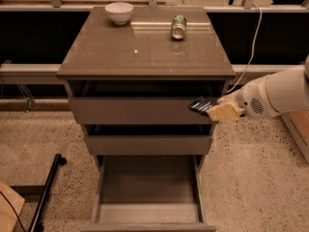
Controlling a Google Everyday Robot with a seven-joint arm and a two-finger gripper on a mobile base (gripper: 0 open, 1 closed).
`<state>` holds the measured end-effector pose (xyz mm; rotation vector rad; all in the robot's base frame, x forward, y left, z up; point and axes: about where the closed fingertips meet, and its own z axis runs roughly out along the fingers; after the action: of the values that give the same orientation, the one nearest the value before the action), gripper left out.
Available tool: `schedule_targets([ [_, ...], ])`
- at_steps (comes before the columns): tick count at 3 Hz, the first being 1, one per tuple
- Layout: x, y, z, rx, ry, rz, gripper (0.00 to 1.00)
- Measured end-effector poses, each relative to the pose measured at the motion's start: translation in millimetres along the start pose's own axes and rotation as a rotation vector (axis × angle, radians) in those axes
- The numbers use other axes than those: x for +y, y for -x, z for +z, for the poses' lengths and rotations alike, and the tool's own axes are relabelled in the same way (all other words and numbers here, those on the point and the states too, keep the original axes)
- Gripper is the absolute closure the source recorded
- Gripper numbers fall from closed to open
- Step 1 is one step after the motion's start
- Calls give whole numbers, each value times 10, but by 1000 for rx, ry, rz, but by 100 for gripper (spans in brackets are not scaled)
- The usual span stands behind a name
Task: Place rxbar blueberry into bottom drawer
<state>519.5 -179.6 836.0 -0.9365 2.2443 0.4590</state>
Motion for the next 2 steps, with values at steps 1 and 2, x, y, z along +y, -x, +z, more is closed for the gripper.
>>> schedule_targets([
  [1, 30, -15, 45, 7, 26, -10, 100],
  [2, 179, -208, 505, 28, 80, -26, 100],
])
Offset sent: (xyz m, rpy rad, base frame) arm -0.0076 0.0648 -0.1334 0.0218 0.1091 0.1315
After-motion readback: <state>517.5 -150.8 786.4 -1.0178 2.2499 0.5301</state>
